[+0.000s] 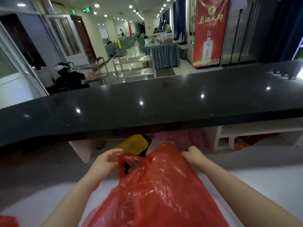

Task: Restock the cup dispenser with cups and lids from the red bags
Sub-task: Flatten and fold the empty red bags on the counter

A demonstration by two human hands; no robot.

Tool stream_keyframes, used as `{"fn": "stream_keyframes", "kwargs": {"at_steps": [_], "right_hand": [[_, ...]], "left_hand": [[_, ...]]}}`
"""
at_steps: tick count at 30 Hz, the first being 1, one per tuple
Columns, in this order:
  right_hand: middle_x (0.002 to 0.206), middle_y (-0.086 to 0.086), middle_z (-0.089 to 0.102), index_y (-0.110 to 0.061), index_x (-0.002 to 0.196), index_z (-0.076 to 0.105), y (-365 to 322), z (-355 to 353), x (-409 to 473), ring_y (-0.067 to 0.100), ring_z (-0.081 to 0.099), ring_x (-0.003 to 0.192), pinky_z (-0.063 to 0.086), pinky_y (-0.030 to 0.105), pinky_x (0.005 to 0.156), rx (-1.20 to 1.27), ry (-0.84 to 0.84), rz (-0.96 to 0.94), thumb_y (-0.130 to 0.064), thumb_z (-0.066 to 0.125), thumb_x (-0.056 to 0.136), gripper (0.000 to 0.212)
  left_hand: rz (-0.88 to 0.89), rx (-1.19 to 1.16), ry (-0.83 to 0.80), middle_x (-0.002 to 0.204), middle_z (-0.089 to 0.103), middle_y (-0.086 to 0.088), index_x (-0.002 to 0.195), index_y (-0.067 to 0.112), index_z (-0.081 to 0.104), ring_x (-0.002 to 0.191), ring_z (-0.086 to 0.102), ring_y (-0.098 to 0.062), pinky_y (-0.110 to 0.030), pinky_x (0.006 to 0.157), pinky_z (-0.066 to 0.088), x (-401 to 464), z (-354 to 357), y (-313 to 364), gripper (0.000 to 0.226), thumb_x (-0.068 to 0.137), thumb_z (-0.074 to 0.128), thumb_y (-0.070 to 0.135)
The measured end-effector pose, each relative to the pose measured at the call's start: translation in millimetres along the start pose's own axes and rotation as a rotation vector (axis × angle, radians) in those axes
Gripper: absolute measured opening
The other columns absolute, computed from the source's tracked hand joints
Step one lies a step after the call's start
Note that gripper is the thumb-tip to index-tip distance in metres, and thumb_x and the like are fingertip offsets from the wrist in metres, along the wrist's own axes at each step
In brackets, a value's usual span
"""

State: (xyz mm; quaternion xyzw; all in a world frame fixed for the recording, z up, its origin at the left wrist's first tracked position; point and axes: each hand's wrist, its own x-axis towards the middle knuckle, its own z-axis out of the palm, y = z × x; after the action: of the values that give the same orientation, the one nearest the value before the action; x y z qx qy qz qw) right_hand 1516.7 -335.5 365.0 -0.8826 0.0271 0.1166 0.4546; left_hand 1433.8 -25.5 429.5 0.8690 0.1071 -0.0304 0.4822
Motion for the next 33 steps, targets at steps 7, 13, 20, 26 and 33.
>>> {"fn": "stream_keyframes", "kwargs": {"at_steps": [7,13,20,26,33], "right_hand": [[0.092,0.009,0.069,-0.004,0.103,0.069,-5,19,12,0.017,0.063,0.079,0.051,0.031,0.066,0.172,-0.097,0.193,-0.015,0.056,0.094,0.020],[0.074,-0.008,0.063,-0.018,0.084,0.066,-14,22,12,0.008,0.058,0.073,0.045,0.022,0.058,0.137,-0.093,0.253,-0.033,0.060,0.093,0.018],[0.049,-0.003,0.063,0.000,0.083,0.062,-13,8,-7,0.006,0.059,0.042,0.041,0.017,0.039,0.266,-0.133,0.244,-0.015,0.063,0.085,0.015],[0.060,0.012,0.061,0.002,0.074,0.063,-1,-6,-22,0.021,0.058,0.053,0.048,0.028,0.049,0.624,-0.002,0.237,0.005,0.063,0.084,0.011],[0.097,0.016,0.068,-0.008,0.103,0.068,21,-25,-40,0.026,0.062,0.088,0.051,0.043,0.087,0.718,0.172,0.300,-0.010,0.062,0.091,0.013]], "left_hand": [[0.061,0.232,-0.099,0.132,0.048,0.003,0.139,0.017,0.045,0.124,0.047,-0.015,-0.026,0.100,0.039,25,1,-13,0.065,0.081,0.065,-0.005],[0.125,0.218,-0.029,0.093,0.066,0.009,0.093,0.026,0.064,0.087,0.064,-0.007,-0.018,0.070,0.050,31,1,-18,0.025,0.083,0.068,0.004],[0.109,0.034,0.012,0.084,0.070,-0.001,0.093,0.023,0.067,0.076,0.068,-0.015,-0.026,0.062,0.056,30,-23,-29,0.036,0.083,0.057,-0.010],[-0.006,-0.026,0.153,0.062,0.060,-0.006,0.066,0.005,0.058,0.060,0.056,-0.018,-0.020,0.051,0.043,32,-57,-56,0.031,0.075,0.045,-0.022],[-0.178,-0.193,0.305,0.054,0.051,-0.010,0.067,0.006,0.058,0.049,0.044,-0.020,-0.016,0.039,0.037,40,-110,-93,0.032,0.079,0.040,-0.018]]}}
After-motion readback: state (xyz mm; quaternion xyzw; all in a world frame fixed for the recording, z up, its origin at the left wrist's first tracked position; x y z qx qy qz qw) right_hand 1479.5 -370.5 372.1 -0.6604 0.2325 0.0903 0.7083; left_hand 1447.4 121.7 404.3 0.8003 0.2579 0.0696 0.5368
